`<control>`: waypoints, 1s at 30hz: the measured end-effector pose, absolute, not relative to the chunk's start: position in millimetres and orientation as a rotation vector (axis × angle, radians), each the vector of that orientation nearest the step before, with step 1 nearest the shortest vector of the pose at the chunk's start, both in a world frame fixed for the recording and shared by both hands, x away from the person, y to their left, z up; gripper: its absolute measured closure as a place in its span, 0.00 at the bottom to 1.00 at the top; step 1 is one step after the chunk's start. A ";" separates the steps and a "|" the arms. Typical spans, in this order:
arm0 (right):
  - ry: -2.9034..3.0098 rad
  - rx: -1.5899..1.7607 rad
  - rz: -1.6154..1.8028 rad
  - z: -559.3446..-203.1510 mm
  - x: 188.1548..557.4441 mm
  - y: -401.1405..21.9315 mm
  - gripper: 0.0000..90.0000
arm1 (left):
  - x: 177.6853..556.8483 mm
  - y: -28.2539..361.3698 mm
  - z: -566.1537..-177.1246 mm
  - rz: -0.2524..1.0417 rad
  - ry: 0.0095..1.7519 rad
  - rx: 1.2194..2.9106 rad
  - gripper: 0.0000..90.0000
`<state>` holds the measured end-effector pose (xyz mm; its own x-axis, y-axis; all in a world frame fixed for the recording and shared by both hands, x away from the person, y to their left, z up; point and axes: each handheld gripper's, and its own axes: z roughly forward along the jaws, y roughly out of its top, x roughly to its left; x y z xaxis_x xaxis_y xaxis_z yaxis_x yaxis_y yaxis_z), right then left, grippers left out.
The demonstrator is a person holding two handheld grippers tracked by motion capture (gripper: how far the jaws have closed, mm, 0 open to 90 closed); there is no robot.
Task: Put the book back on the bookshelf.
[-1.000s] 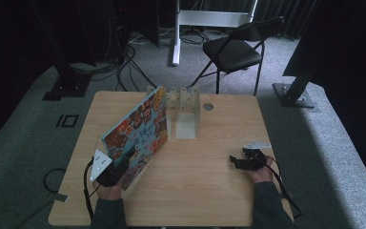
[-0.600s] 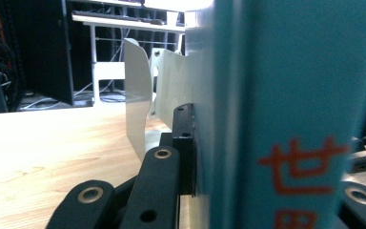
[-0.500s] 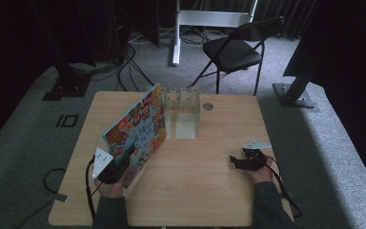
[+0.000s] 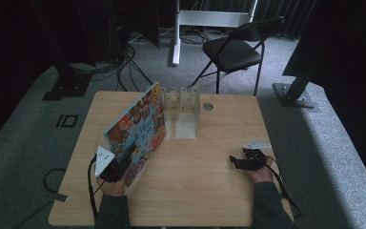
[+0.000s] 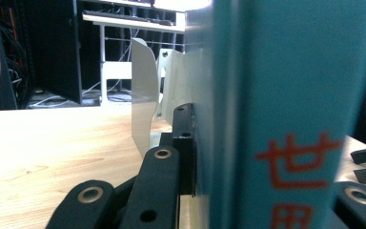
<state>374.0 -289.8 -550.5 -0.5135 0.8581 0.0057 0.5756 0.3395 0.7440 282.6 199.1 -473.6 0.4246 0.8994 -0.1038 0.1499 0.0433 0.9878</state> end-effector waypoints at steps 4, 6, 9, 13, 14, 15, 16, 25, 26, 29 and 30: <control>2.221 1.263 0.995 -550.5 374.0 -289.8 0.28 | 283.5 196.6 -473.7 0.772 0.999 1.429 0.90; 2.221 1.262 0.995 -550.5 374.0 -289.8 0.28 | 284.2 195.4 -473.5 0.779 0.996 1.423 0.90; 2.221 1.261 0.995 -550.5 374.1 -289.8 0.28 | 285.8 193.7 -473.0 0.782 1.000 1.411 0.90; 2.221 1.264 0.995 -550.5 374.0 -289.8 0.28 | 287.6 190.4 -471.5 0.799 0.998 1.413 0.90; 2.221 1.264 0.995 -550.5 374.0 -289.8 0.28 | 288.1 189.5 -471.1 0.804 0.998 1.414 0.90; 2.221 1.264 0.995 -550.5 374.0 -289.8 0.28 | 288.6 188.9 -470.7 0.807 0.996 1.420 0.90; 2.221 1.264 0.995 -550.5 374.0 -289.8 0.28 | 289.0 188.0 -470.4 0.809 0.996 1.422 0.90; 2.221 1.263 0.995 -550.5 374.0 -289.8 0.28 | 293.0 182.7 -470.8 0.823 1.002 1.423 0.90; 2.221 1.264 0.995 -550.5 374.0 -289.8 0.28 | 293.4 182.2 -470.7 0.826 1.004 1.422 0.90; 2.222 1.263 0.996 -550.5 374.2 -289.8 0.28 | 294.8 181.0 -469.6 0.833 1.004 1.423 0.90; 2.222 1.263 0.996 -550.5 374.3 -289.8 0.28 | 295.1 180.4 -469.2 0.837 1.004 1.423 0.90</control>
<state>374.3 -289.8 -550.5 -0.5144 0.8575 0.0067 0.5757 0.3395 0.7438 295.1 180.4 -469.2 0.3805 0.9231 -0.0549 0.1129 0.0125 0.9935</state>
